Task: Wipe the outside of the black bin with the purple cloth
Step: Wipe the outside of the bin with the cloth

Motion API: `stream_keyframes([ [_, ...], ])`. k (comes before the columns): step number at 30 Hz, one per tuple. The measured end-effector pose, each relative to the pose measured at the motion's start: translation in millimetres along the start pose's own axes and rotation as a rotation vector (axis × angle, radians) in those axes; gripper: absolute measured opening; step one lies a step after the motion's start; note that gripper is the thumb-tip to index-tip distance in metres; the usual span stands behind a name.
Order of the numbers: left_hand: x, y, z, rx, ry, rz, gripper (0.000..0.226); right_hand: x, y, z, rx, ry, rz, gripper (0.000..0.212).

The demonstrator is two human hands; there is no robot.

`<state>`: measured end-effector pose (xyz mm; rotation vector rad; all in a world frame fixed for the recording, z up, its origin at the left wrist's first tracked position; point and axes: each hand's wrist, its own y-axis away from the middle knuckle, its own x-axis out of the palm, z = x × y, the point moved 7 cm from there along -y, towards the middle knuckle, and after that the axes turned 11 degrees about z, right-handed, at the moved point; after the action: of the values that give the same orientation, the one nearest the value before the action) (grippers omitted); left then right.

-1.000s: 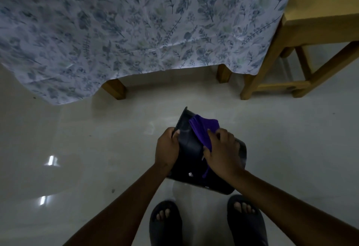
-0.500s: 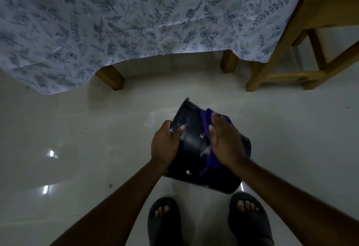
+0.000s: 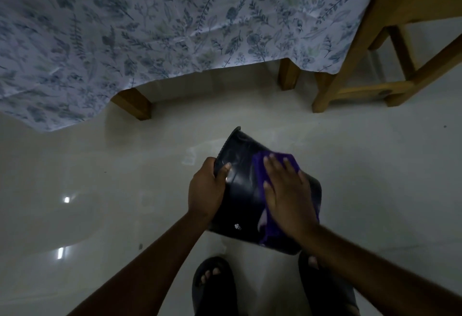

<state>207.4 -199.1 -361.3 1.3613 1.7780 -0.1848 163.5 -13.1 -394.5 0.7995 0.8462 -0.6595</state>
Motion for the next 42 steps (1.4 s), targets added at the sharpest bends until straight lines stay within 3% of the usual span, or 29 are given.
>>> stream_keyframes([
  [5, -0.4, 0.6, -4.5, 0.024, -0.029, -0.011, 0.026, 3.5, -3.2, 18.4, -0.131, 0.032, 0.007, 0.054],
  [10, -1.4, -0.5, -8.4, -0.003, -0.021, -0.008, 0.029, -11.9, -57.2, -19.3, 0.093, -0.255, 0.063, 0.048],
  [14, -0.2, -7.8, -7.0, -0.031, -0.038, -0.001, 0.028, 11.7, 20.0, 21.1, -0.024, 0.086, -0.002, 0.057],
  [16, 1.1, -8.8, -7.5, -0.018, -0.055, -0.009, 0.027, 19.7, 30.3, 30.9, -0.101, 0.128, -0.001, 0.060],
  [19, -0.1, -4.5, -7.0, 0.012, -0.033, -0.012, 0.027, 3.2, -11.4, 24.7, -0.133, 0.055, 0.014, 0.057],
  [24, -1.2, -2.6, -9.1, -0.020, -0.030, 0.022, 0.031, -14.8, -57.4, -12.3, 0.087, -0.214, 0.018, 0.048],
  [28, -0.6, -2.2, -7.4, -0.020, -0.051, 0.002, 0.031, 16.4, 22.9, 21.4, -0.063, 0.123, -0.004, 0.057],
  [32, 0.1, -1.7, -6.4, 0.025, -0.046, -0.014, 0.029, 17.9, 13.5, 23.1, -0.162, 0.129, 0.010, 0.060],
  [34, 1.7, -3.6, -9.4, 0.036, -0.026, 0.015, 0.030, 2.5, -15.1, 14.3, -0.145, 0.060, -0.009, 0.058],
  [38, -0.1, -4.3, -14.3, -0.009, -0.023, 0.010, 0.033, -16.6, -51.3, -30.6, 0.094, -0.256, 0.021, 0.052],
  [40, -0.4, -4.6, -13.2, -0.042, -0.027, 0.010, 0.033, -13.7, -33.0, -35.8, 0.141, -0.200, -0.027, 0.054],
  [42, -1.0, -6.8, -11.8, -0.053, -0.037, 0.005, 0.032, 1.2, 4.7, -17.2, 0.058, -0.028, -0.054, 0.062],
])
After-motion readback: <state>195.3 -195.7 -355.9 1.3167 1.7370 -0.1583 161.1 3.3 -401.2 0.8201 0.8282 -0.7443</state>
